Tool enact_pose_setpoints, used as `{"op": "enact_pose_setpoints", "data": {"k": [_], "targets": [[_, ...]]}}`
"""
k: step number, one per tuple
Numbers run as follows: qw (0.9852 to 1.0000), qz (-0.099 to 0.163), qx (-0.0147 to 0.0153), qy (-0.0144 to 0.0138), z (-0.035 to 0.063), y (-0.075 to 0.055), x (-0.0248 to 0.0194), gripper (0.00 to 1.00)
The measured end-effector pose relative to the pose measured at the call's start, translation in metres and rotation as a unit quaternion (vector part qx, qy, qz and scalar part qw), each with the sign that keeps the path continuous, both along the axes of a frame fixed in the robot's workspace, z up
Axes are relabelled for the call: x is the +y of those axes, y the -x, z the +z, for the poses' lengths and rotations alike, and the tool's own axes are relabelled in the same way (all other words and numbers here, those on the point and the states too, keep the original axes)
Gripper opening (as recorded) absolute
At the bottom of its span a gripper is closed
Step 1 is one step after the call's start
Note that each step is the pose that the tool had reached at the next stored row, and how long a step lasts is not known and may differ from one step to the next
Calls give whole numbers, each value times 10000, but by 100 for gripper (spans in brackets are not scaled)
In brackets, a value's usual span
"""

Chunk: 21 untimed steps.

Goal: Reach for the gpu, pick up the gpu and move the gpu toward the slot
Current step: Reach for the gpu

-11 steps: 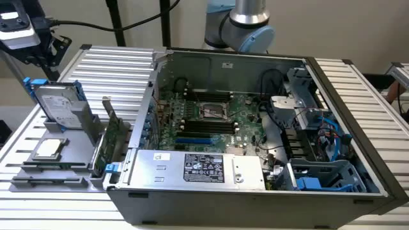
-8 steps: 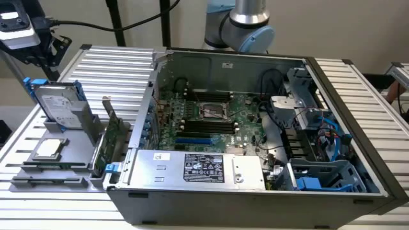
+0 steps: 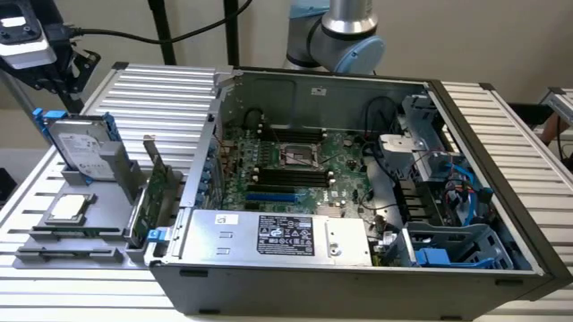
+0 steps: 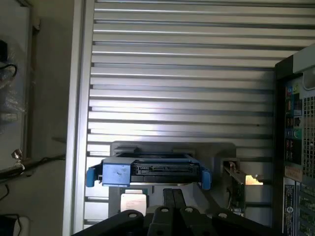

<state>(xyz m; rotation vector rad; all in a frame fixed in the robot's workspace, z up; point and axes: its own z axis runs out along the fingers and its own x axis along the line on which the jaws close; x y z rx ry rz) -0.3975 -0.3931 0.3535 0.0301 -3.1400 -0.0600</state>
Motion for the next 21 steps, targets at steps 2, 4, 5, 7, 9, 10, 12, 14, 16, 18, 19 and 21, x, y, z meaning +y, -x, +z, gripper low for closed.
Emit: {"op": "enact_pose_setpoints", "data": {"k": [2,4,5,7,9,10,12,14,16,18,19,21], "targets": [[10000,0,0,0,0,0,0,11],[10000,0,1,0,0,0,-1,11],[10000,0,1,1,1,-4,-21,11],[10000,-1,1,0,0,-31,-84,11],[10000,0,2,0,0,-71,-147,11],[10000,0,3,0,0,-97,-176,11],[10000,0,3,0,0,-156,-229,11],[10000,0,4,0,0,-224,-279,11],[10000,-1,4,0,-1,-302,-324,11],[10000,0,4,0,-1,-381,-367,11],[10000,0,4,0,-1,-420,-388,11],[10000,0,5,0,-2,-508,-430,11]]}}
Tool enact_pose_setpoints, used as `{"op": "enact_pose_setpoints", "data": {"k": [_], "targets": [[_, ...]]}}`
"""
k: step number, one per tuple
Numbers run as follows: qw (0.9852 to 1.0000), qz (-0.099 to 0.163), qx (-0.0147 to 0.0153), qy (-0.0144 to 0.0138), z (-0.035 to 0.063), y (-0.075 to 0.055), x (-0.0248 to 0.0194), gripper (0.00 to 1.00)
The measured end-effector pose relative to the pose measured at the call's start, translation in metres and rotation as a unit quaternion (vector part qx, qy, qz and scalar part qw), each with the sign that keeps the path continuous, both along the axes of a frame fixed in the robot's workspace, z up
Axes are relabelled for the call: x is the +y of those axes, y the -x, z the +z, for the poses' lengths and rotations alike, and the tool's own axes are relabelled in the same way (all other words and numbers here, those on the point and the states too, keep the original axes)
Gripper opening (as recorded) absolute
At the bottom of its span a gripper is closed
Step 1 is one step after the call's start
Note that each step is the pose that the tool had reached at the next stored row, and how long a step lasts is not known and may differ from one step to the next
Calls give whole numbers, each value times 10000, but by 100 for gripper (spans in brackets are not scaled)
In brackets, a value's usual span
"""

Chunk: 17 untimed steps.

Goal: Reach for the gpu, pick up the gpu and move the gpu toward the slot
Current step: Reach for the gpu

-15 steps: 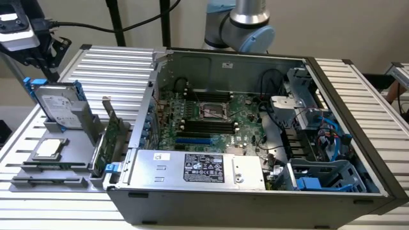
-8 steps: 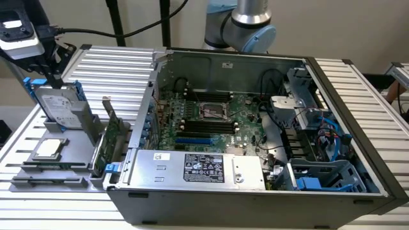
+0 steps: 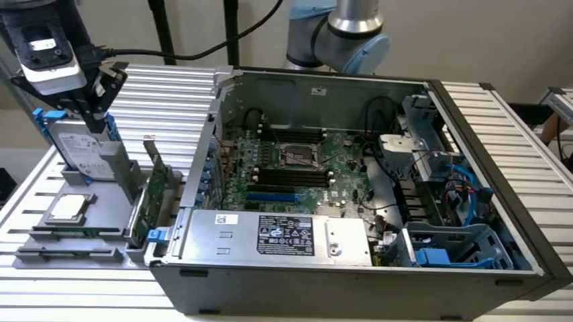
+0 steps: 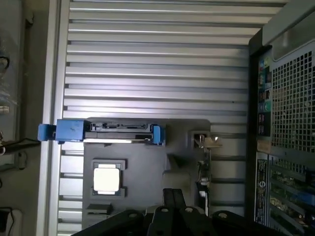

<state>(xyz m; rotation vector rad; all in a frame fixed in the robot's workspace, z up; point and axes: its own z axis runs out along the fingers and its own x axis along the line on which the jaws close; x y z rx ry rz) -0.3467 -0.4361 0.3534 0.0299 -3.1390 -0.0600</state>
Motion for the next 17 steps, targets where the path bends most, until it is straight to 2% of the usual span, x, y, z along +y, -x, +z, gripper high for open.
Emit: {"op": "enact_pose_setpoints", "data": {"k": [6,12,15,17], "targets": [[10000,1,0,0,-16,-248,-116,11],[10000,0,-4,0,-77,-334,-280,11],[10000,0,-5,1,-106,-387,-348,11],[10000,1,-5,1,-117,-430,-377,11]]}}
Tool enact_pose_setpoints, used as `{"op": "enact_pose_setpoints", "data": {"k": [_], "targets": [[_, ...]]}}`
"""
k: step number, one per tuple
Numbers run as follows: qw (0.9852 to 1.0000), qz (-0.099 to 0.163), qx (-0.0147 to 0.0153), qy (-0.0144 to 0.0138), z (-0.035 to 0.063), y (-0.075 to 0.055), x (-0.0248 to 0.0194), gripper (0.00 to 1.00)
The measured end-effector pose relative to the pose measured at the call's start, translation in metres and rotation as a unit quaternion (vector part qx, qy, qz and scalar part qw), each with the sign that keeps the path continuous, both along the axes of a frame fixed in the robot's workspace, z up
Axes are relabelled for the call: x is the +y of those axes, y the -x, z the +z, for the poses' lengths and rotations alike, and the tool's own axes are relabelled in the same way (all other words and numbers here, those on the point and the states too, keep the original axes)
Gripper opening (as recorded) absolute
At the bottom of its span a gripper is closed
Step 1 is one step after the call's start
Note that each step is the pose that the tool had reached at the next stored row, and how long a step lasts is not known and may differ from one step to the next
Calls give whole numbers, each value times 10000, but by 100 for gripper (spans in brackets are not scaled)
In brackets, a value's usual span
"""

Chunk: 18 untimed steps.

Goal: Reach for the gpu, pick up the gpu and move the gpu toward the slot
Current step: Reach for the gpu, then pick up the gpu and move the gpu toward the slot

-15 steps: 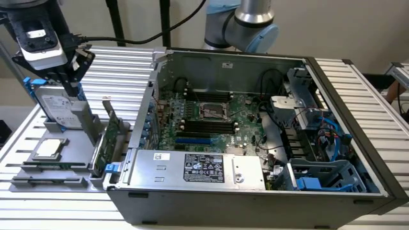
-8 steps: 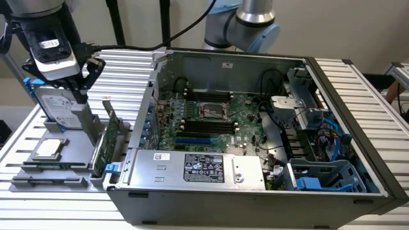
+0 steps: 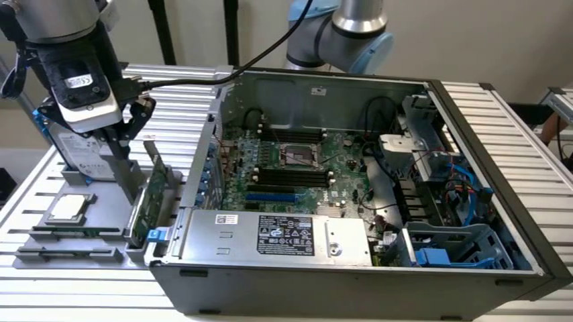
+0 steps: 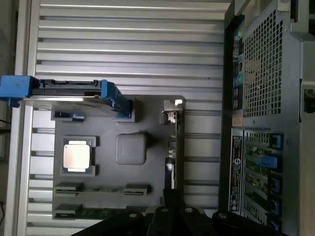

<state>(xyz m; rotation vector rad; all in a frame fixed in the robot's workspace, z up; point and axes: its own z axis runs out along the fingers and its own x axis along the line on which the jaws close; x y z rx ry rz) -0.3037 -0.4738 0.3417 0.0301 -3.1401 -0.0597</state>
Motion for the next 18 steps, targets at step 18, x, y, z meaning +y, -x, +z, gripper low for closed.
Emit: {"op": "enact_pose_setpoints", "data": {"k": [18], "targets": [[10000,0,0,-2,0,-6,-3,18]]}}
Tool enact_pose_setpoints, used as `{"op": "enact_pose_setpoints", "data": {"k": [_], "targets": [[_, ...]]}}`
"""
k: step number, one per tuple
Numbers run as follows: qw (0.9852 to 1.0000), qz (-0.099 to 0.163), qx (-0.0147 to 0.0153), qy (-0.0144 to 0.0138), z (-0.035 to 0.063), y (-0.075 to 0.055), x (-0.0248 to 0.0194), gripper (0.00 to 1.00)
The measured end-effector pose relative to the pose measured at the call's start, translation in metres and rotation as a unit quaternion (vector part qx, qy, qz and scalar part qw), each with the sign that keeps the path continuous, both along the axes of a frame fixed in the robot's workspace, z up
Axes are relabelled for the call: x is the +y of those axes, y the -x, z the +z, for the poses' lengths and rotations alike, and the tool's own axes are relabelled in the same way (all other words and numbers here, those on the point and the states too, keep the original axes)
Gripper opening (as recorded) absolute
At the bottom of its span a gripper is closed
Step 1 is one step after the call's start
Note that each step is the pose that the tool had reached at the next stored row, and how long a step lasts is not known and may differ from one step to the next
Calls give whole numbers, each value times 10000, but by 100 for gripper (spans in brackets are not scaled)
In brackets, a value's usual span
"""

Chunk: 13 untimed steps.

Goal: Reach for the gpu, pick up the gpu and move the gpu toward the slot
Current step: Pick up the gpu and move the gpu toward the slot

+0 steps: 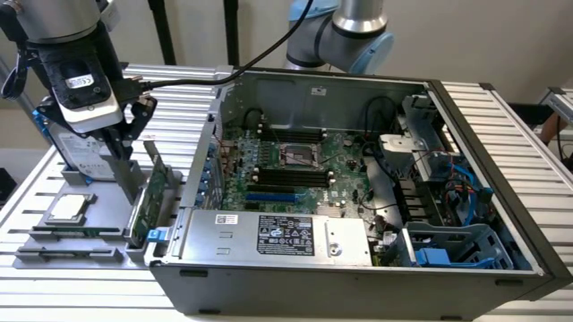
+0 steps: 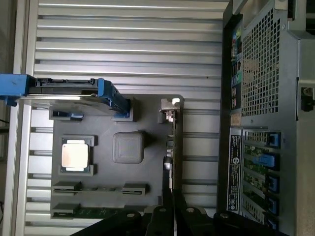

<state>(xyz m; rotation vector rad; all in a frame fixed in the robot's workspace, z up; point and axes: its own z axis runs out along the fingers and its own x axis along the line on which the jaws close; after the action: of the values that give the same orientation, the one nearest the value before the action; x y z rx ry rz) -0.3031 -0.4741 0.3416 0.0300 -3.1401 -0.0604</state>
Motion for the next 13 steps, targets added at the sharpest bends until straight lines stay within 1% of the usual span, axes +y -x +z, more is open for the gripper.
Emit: {"op": "enact_pose_setpoints", "data": {"k": [1,3,4,6,7,9,13], "targets": [[10000,0,0,0,0,0,0,18],[10000,0,0,5,0,1,0,30],[10000,0,0,17,-1,1,0,36],[10000,0,-1,44,-7,2,1,36],[10000,-1,0,59,-16,3,1,42],[10000,0,0,73,-51,8,3,42],[10000,0,-1,81,-125,14,5,42]]}}
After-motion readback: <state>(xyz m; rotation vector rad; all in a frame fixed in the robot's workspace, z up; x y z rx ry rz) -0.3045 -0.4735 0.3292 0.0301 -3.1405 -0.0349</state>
